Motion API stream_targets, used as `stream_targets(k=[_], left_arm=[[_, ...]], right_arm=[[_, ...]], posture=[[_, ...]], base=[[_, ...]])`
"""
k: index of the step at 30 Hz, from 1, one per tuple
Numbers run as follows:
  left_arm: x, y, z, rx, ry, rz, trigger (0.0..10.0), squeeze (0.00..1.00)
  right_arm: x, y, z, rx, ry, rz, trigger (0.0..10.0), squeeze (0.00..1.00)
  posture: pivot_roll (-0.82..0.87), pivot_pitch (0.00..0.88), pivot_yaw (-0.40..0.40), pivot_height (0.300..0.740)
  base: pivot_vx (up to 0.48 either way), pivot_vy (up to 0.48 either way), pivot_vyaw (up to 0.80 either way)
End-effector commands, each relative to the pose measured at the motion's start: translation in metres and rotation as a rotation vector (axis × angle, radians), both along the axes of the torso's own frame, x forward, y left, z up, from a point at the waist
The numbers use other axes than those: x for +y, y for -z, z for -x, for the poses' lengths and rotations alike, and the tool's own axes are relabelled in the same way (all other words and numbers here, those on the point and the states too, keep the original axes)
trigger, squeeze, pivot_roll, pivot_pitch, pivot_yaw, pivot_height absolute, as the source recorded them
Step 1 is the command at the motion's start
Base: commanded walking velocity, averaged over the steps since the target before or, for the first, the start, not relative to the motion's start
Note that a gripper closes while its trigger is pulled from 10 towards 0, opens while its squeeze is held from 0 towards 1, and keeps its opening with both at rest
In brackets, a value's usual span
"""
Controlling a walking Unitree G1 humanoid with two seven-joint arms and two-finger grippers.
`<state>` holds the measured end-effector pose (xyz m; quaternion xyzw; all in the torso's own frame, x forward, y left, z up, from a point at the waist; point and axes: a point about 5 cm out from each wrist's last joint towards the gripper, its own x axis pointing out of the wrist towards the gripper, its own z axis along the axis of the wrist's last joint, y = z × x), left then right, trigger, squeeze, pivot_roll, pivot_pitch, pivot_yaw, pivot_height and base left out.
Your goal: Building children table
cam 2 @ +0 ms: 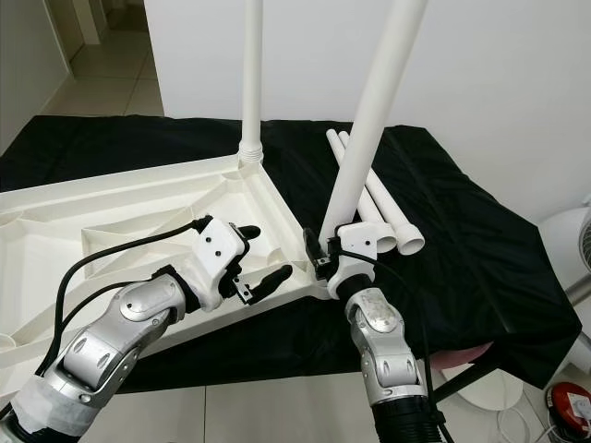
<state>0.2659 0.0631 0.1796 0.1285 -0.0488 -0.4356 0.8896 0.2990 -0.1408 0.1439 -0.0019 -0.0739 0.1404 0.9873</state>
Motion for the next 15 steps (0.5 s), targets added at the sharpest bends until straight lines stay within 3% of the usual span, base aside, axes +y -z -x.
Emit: stream_targets(k=[1,15], left_arm=[[-0.004,0.000,0.006,0.007,0.096,-0.027,10.0,0.00],[-0.007,-0.002,0.007,-0.004,0.108,-0.031,10.0,0.00]], right_arm=[[-0.007,0.006,-0.001,0.034,0.024,-0.009,10.0,0.00],[-0.009,0.023,0.001,0.058,-0.015,0.044,10.0,0.00]], posture=[[0.01,0.000,-0.086,0.740],[0.01,0.000,-0.084,0.740]], base=[[0.000,0.000,0.00],[0.000,0.000,0.00]])
